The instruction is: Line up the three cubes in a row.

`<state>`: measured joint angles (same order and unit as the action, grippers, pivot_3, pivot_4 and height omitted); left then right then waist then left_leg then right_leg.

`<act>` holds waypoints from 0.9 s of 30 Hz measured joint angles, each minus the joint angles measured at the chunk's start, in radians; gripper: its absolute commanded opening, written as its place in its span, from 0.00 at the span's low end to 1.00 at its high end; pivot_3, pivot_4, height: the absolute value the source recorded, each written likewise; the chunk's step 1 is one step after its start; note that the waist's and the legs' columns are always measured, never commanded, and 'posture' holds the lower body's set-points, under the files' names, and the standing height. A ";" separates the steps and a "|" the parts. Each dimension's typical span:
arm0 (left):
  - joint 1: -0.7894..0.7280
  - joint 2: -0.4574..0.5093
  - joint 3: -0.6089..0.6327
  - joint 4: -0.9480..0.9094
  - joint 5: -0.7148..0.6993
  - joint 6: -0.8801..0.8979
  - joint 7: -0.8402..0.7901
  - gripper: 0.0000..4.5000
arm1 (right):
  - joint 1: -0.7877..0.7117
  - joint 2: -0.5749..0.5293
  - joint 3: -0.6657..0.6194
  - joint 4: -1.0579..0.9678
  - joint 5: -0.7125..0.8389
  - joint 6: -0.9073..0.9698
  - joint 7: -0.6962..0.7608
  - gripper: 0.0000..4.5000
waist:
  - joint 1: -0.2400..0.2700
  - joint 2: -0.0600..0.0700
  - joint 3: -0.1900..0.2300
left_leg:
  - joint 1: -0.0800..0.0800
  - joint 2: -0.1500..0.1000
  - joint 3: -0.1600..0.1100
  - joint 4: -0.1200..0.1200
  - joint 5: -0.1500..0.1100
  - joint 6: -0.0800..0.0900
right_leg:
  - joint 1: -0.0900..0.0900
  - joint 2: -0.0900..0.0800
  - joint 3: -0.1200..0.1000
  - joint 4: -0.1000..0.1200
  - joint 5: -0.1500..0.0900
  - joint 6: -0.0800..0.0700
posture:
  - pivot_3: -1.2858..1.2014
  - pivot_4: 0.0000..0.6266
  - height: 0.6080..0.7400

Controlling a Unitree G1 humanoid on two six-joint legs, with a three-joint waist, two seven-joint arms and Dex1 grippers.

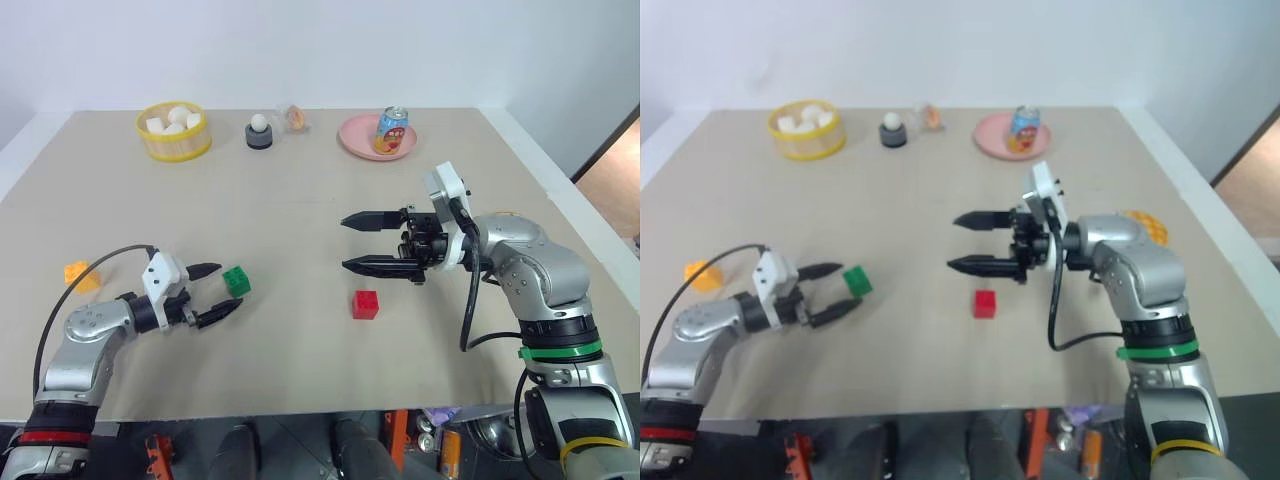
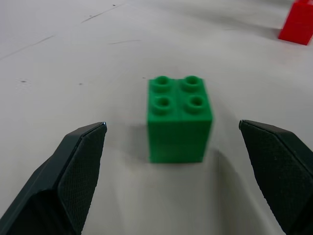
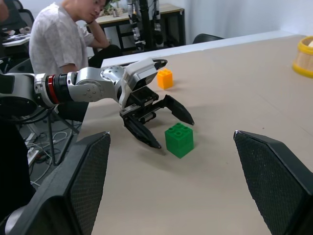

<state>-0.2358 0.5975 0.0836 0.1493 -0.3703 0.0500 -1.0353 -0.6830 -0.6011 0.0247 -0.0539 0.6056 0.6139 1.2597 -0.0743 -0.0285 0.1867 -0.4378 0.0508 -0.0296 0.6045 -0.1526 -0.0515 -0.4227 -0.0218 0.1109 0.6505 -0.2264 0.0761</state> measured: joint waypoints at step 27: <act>-0.036 -0.034 -0.079 0.050 0.049 -0.044 -0.077 0.29 | -0.014 -0.017 0.000 0.005 -0.003 -0.027 -0.017 0.93 | 0.000 0.000 0.000 | 0.000 0.000 0.000 0.001 0.000 0.000 | 0.001 0.000 0.000 0.000 0.000 -0.001 | 0.52 0.24 1.00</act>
<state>-0.2718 0.5631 0.0042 0.1994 -0.3217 0.0060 -1.1125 -0.6971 -0.6178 0.0247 -0.0493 0.6024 0.5865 1.2431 -0.0743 -0.0286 0.1866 -0.4378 0.0507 -0.0299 0.6056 -0.1523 -0.0514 -0.4221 -0.0218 0.1110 0.6506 -0.2263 0.0755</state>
